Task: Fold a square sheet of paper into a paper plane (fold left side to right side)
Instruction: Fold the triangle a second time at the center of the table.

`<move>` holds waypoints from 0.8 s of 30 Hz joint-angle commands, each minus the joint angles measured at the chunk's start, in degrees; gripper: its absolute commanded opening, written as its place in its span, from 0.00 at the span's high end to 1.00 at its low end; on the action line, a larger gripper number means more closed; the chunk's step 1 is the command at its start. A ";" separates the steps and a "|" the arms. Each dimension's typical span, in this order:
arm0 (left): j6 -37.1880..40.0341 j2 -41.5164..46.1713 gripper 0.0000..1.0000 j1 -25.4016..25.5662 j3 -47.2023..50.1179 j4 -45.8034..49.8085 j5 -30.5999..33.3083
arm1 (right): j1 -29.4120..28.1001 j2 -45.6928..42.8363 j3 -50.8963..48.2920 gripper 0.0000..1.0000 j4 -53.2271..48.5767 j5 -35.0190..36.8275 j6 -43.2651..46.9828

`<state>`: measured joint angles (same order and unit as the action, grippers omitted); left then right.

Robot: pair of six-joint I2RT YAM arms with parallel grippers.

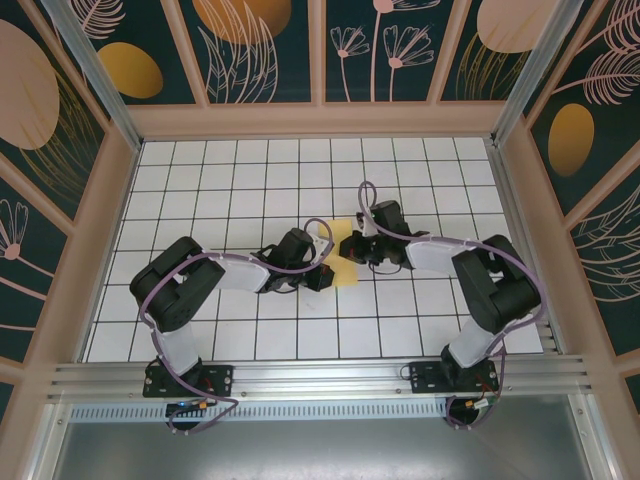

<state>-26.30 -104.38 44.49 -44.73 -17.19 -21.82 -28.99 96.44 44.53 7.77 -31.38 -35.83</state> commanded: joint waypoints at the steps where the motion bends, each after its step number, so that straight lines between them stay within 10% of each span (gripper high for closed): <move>1: -0.33 0.19 0.98 0.21 1.31 4.85 0.84 | -0.28 2.87 1.74 1.00 3.01 -1.14 -1.58; 24: -1.29 6.49 0.94 0.24 -2.57 4.93 -7.46 | 0.51 10.51 3.70 1.00 -6.31 3.84 0.59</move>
<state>-26.76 -97.45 44.49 -45.82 -11.86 -25.45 -28.82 104.44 48.29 6.22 -30.04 -36.34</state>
